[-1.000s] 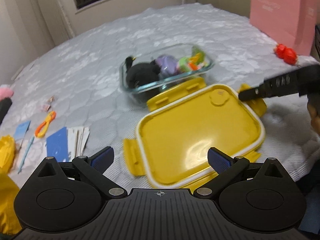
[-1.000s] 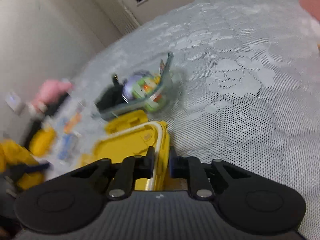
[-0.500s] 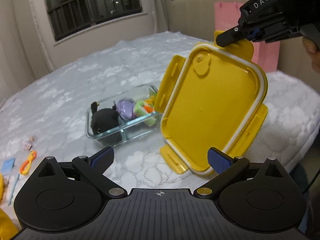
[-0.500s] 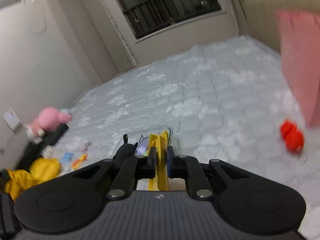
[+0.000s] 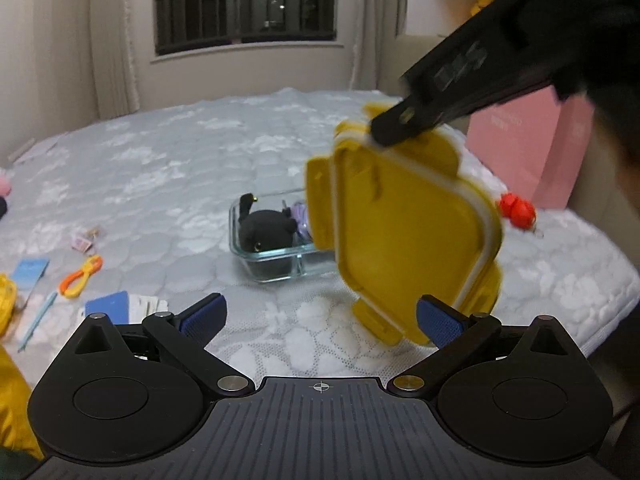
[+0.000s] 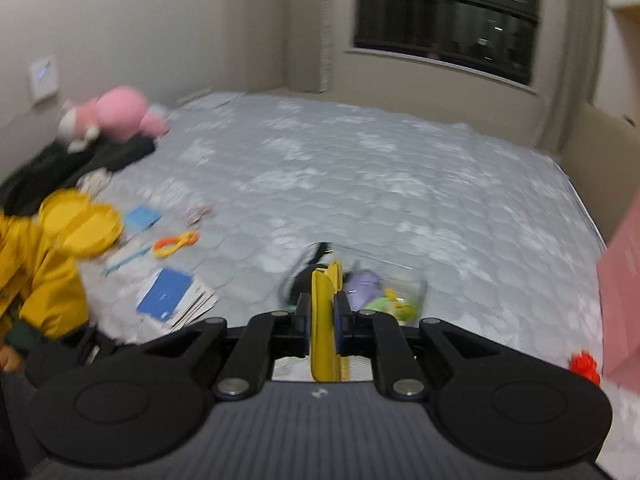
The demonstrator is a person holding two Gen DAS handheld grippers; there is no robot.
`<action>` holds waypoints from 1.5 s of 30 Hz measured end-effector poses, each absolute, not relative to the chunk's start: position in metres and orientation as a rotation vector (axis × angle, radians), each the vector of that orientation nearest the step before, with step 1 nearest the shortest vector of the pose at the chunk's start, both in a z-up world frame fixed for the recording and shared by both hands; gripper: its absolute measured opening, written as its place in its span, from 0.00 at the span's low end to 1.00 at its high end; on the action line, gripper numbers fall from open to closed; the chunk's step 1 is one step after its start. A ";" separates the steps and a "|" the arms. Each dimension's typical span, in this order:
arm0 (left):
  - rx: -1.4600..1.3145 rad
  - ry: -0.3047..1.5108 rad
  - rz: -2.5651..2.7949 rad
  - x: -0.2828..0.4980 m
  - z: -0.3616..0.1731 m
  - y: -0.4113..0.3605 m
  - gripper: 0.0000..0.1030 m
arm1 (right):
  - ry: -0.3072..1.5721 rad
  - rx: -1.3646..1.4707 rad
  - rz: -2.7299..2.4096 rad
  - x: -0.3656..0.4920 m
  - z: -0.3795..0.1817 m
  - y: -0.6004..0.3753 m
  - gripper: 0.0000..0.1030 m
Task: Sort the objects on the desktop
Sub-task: 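Lift the yellow lid up off the bed with the right gripper, then grasp the lid's opposite rim with the left gripper while the right gripper holds it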
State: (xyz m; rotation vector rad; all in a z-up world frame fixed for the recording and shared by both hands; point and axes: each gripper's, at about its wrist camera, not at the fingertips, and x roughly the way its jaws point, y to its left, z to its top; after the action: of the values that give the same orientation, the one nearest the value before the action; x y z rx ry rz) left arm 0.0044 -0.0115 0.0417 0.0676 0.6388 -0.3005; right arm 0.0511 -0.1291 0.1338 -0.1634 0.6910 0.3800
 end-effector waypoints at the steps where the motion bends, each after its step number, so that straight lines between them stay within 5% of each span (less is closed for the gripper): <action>1: 0.057 0.642 -0.292 0.004 0.042 -0.008 1.00 | 0.701 -0.178 0.397 0.050 0.133 -0.119 0.13; 13: -0.071 0.701 -0.237 0.005 0.030 0.031 1.00 | 0.807 -0.178 0.538 0.044 0.120 -0.064 0.24; 16: -0.056 0.700 -0.220 0.004 0.028 0.034 1.00 | 0.825 -0.075 0.568 0.049 0.119 -0.074 0.37; 24: -0.076 0.828 -0.156 0.023 -0.005 0.046 1.00 | 0.776 0.116 0.499 0.064 0.096 -0.129 0.43; 45: -0.317 1.002 -0.216 0.019 -0.062 0.094 1.00 | 1.135 0.834 0.551 0.111 -0.095 -0.256 0.49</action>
State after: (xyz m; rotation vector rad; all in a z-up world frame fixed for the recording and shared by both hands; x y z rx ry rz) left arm 0.0194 0.0940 -0.0625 -0.3168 1.0022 -0.2156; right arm 0.1112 -0.2561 -0.0954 0.8336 1.1350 0.5505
